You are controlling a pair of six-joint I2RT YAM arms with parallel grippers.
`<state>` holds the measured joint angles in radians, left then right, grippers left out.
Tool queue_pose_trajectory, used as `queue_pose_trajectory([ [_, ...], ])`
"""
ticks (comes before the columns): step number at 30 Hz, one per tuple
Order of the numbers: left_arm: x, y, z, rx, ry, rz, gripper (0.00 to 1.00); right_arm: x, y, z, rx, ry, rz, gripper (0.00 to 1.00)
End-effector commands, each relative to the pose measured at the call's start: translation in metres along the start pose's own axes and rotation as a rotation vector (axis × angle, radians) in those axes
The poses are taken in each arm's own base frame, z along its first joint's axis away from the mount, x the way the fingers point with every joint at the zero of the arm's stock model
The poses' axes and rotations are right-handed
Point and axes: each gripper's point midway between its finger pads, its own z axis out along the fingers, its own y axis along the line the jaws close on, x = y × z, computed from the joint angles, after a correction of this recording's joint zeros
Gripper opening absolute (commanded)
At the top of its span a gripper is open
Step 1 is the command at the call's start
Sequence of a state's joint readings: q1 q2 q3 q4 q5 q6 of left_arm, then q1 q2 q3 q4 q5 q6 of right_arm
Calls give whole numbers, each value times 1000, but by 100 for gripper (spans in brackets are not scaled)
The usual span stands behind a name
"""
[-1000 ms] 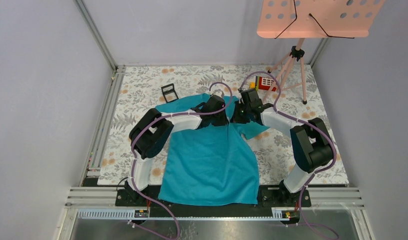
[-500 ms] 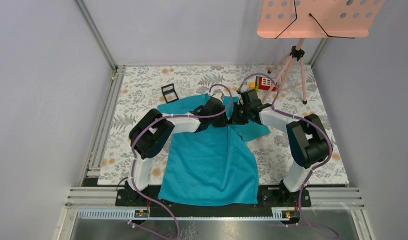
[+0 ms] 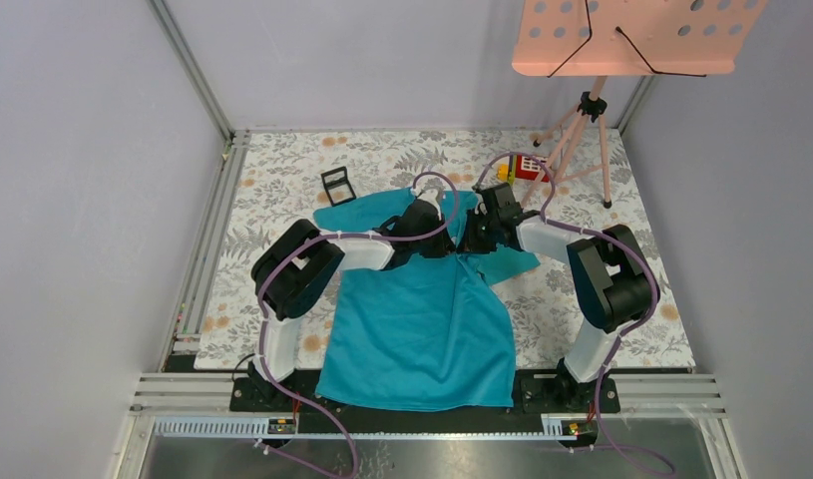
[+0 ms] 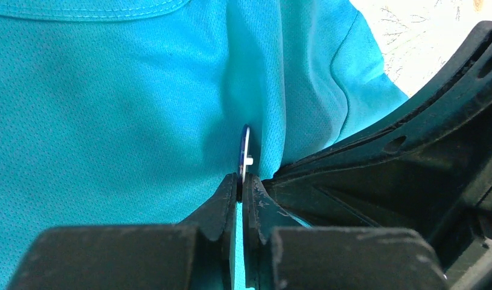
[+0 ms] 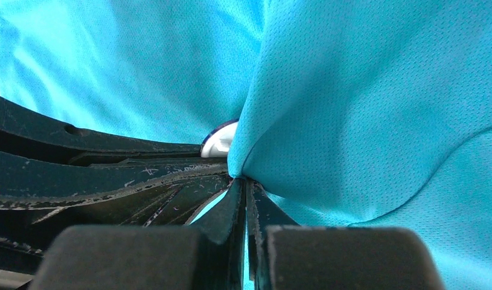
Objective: Pin the brooch onto the clothing
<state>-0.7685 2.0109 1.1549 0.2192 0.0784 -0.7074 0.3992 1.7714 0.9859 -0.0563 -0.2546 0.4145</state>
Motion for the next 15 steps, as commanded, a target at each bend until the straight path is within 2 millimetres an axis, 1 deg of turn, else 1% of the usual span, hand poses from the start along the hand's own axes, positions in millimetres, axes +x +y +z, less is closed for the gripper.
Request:
queue_pose_trajectory([
  [1,-29,-42,-16,147,-83,10,0,1,2,2,-32,-1,-22,0],
  [10,-33,-48,-22,206,-112,3,0,9,4,3,-56,25,-20,0],
  [15,-34,-51,-25,233,-131,17,0,10,7,3,-74,35,-18,0],
])
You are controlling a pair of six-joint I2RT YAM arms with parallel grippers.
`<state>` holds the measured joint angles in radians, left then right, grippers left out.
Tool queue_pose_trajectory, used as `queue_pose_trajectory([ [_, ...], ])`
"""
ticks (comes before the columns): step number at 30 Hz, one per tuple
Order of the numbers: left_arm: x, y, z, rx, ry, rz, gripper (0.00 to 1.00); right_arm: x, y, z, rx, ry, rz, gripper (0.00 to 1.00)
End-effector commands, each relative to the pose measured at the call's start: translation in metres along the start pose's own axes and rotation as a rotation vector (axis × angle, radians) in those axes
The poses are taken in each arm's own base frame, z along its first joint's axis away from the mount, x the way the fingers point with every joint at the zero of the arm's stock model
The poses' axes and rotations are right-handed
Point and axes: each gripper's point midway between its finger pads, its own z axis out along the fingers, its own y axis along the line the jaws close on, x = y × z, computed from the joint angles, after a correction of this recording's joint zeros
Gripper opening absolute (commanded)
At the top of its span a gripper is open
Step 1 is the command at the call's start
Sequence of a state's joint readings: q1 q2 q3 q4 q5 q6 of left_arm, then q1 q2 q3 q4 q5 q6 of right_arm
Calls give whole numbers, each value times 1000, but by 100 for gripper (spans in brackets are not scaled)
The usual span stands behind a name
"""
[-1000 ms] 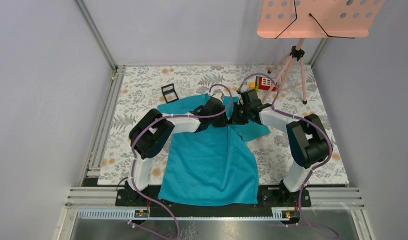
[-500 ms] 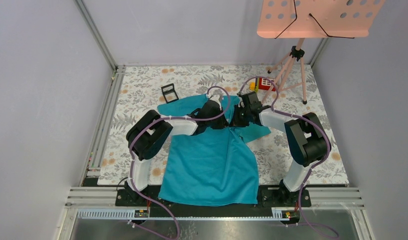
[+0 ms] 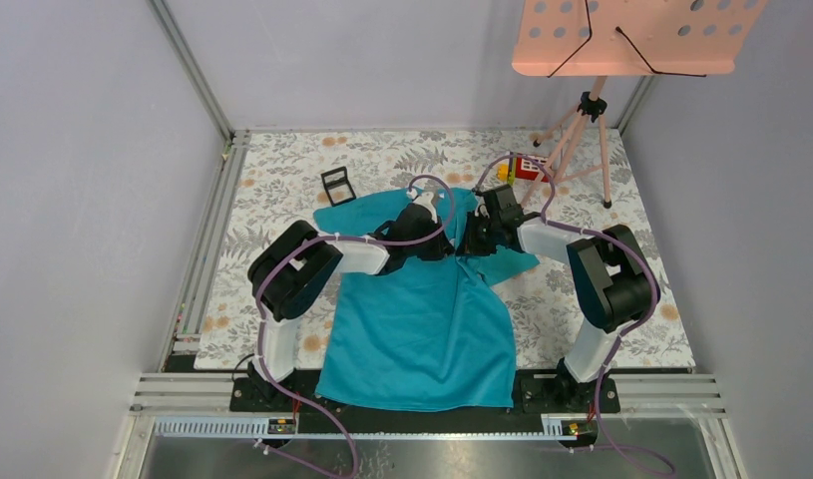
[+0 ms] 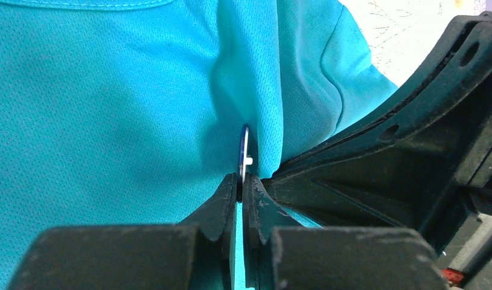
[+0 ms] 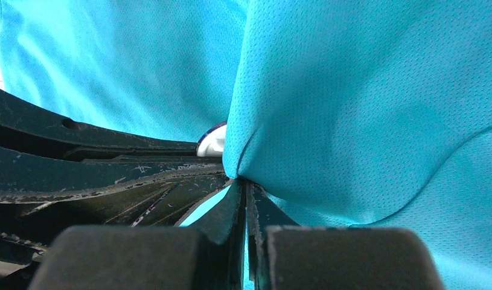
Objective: Pin the brooch onto the clothing
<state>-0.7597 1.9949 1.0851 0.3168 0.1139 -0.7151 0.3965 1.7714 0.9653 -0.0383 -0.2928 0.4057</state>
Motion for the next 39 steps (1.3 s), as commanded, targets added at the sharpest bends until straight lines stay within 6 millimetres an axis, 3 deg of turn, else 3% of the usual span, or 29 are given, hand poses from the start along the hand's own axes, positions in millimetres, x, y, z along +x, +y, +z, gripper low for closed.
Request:
queue_pose_trajectory([
  [1,-38,-53,-19,191,-119,29,0,3,6,3,-48,21,-10,0],
  [16,-43,-58,-28,228,-168,45,0,6,11,5,-98,89,70,0],
  [31,-34,-59,-35,277,-179,88,0,4,18,1,-136,166,142,0],
  [39,-40,-68,-43,318,-209,98,0,5,20,0,-149,183,156,0],
])
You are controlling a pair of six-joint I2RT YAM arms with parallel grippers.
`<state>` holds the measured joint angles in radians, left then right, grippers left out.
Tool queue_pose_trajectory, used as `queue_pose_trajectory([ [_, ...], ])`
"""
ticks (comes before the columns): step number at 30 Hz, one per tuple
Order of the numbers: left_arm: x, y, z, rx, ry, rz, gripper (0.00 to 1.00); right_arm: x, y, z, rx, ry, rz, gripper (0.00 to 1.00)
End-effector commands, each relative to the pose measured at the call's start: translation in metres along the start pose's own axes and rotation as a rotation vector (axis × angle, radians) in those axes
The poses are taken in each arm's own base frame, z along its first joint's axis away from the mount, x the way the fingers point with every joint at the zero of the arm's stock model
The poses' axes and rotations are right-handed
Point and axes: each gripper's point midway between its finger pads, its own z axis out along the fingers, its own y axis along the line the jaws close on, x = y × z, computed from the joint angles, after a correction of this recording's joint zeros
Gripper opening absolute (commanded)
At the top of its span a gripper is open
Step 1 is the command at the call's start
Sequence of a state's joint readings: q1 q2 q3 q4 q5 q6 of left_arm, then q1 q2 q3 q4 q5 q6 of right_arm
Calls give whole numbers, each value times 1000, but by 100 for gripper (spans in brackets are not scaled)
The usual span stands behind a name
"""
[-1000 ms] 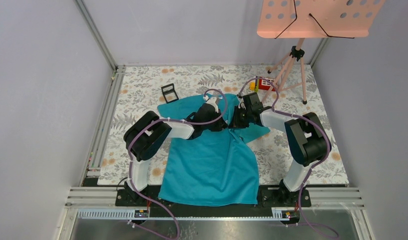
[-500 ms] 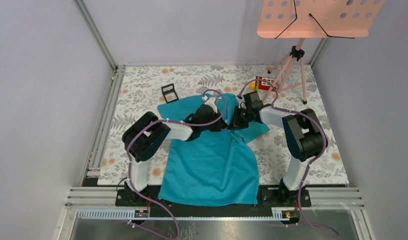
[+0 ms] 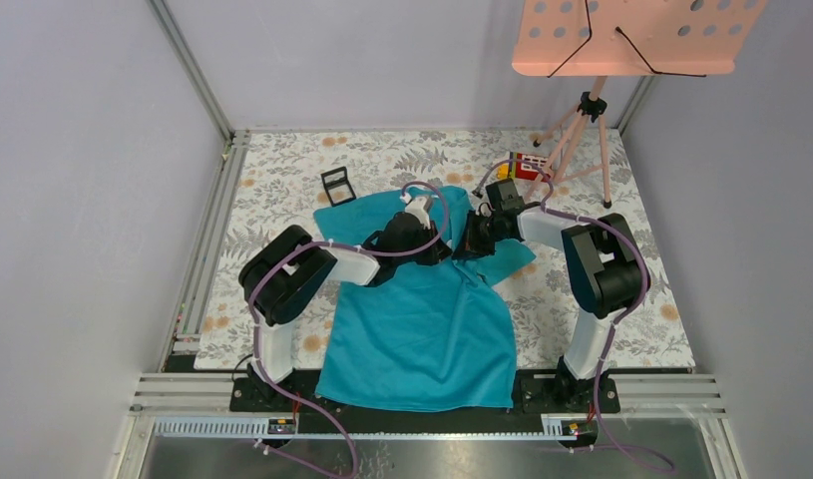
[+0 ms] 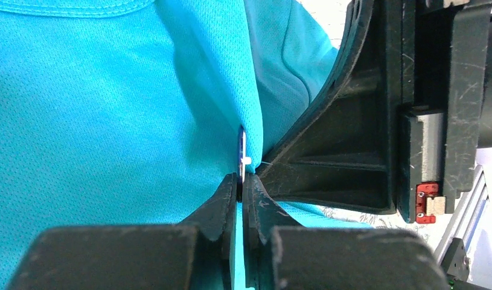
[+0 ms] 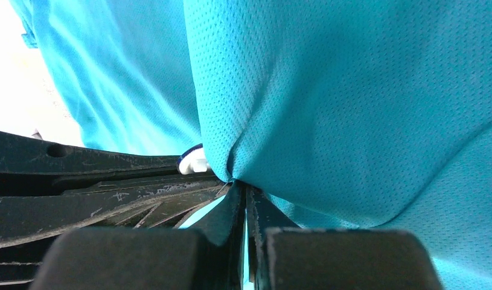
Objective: Pin the brooch onto the clothing
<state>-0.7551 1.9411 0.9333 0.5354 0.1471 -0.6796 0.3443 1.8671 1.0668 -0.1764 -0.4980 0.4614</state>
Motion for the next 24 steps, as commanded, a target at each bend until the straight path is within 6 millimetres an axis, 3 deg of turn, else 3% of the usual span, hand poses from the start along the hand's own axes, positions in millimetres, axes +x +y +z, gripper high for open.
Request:
queue_pose_trajectory([
  [1,-48,-66,-19,223,-145,49,0,-4,12,-1,-46,13,8,0],
  [7,-51,-71,-24,249,-168,59,0,-3,16,-4,-77,28,31,0],
  [13,-57,-74,-32,250,-183,65,0,-6,23,-23,-98,-1,33,12],
  [18,-62,-77,-40,236,-177,73,0,-6,32,-54,-101,-57,-8,23],
  [24,-62,-80,-51,256,-157,84,0,9,33,-98,-74,-107,-45,42],
])
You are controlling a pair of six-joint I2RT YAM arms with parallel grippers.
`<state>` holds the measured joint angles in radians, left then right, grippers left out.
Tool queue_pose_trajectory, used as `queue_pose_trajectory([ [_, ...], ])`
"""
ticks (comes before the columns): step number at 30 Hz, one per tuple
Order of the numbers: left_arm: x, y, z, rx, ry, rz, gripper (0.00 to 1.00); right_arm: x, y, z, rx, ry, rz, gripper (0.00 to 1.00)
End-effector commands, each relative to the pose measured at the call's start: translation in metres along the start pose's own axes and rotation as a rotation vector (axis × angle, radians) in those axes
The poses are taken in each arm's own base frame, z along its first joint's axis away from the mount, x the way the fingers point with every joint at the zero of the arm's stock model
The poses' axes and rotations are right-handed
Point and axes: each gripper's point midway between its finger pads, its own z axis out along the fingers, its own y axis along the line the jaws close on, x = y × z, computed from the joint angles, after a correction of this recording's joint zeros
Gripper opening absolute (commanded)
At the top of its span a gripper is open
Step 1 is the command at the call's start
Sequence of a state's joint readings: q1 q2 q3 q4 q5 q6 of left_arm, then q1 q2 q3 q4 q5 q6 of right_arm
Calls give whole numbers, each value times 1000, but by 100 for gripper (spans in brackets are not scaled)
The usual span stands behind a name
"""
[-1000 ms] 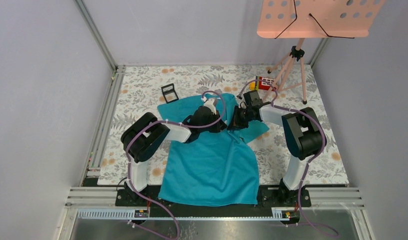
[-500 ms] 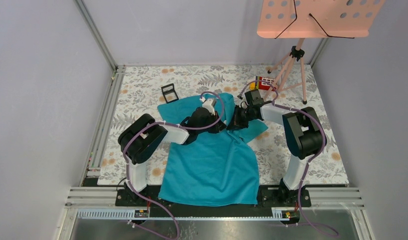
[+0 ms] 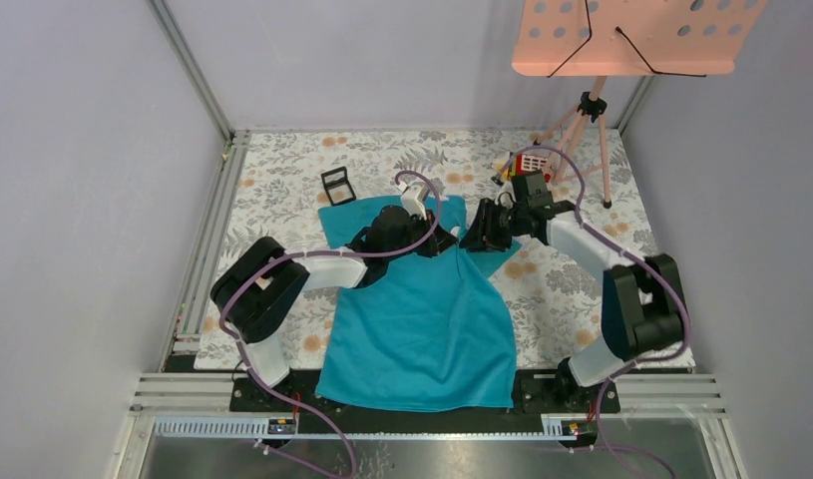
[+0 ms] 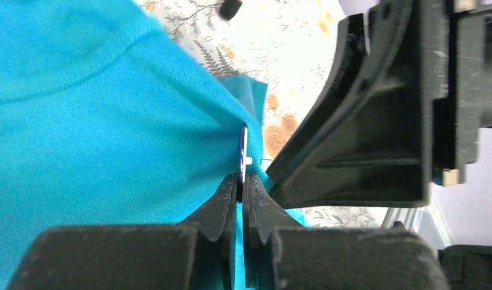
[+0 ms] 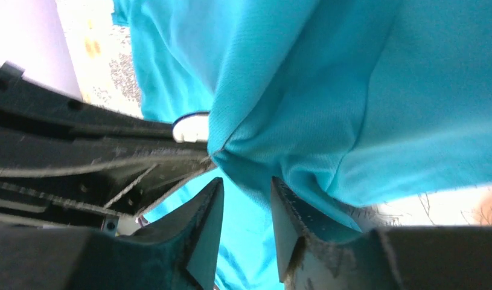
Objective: Pin the brooch onto the clothing
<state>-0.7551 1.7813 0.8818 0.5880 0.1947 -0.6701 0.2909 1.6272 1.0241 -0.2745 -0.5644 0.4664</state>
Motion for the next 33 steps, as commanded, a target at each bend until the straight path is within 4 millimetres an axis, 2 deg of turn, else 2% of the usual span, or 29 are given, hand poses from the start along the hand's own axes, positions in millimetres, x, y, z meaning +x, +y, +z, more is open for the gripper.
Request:
queue_pose_trajectory([
  [1,-28,-35,-12,123,-61,49,0,11,7,-40,12,-44,-50,45],
  [5,-29,-41,-22,142,-35,69,0,17,11,-70,10,-132,-84,54],
  [10,-28,-60,-41,195,43,88,0,21,31,-112,-32,-289,-213,59],
  [16,-31,-97,-84,277,166,113,0,42,63,-148,-189,-434,-372,63],
  [20,-35,-117,-109,372,221,89,0,59,85,-157,-357,-489,-426,69],
  [25,-33,-146,-133,557,345,96,0,71,103,-161,-506,-479,-443,70],
  [29,-31,-167,-150,699,422,100,0,76,115,-168,-565,-462,-478,71],
  [33,-31,-176,-166,764,424,136,0,83,126,-175,-616,-429,-509,72],
])
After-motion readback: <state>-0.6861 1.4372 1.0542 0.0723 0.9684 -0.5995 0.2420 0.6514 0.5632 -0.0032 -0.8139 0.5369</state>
